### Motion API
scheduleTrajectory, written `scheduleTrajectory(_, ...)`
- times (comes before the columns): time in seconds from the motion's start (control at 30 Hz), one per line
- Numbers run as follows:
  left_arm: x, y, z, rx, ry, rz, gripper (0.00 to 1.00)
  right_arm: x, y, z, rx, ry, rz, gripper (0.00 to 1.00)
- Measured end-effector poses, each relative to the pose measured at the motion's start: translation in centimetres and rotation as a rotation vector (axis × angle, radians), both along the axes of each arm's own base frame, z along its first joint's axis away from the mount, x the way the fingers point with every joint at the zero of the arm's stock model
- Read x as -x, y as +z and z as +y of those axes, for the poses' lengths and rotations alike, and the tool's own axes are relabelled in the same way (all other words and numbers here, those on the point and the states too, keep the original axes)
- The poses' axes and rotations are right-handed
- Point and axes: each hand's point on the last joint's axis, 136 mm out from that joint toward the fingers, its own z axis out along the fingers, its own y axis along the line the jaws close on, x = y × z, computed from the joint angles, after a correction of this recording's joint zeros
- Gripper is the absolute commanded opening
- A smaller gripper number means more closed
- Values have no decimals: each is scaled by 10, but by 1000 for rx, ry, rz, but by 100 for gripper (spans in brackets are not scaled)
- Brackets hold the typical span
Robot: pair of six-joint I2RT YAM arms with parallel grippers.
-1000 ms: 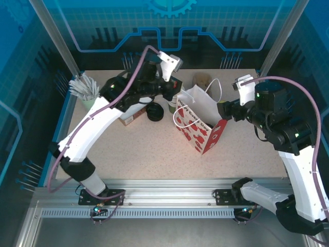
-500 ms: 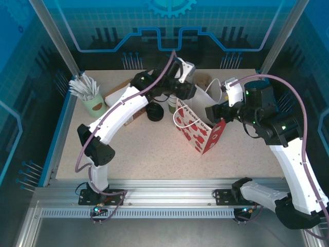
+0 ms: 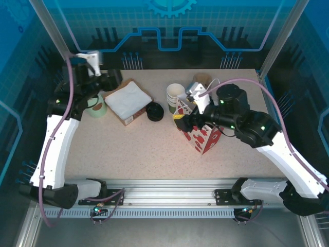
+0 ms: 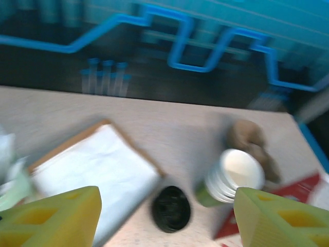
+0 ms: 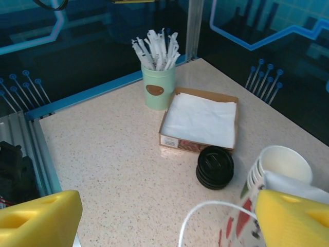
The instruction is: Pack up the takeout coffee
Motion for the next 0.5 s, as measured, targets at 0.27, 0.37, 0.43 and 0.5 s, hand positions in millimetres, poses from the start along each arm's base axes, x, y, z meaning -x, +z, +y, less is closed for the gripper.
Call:
scheduleTrajectory(0.27,-35,-112,16,3,81,283,70,-17,-30,35,74,48,30,89)
scheduleTrajectory(0.37,-52,-164,-14,-27,13,414,72,-19,-34,39,83,58,34,89)
scheduleTrajectory(0.43,-62,-200,-29,-51,-22,500,74,-20,-34,40,85,60,30,89)
scheduleTrajectory(0.5,-73,-229,-35,-73,-38,563,75,-20,-34,40,88,63,24,90)
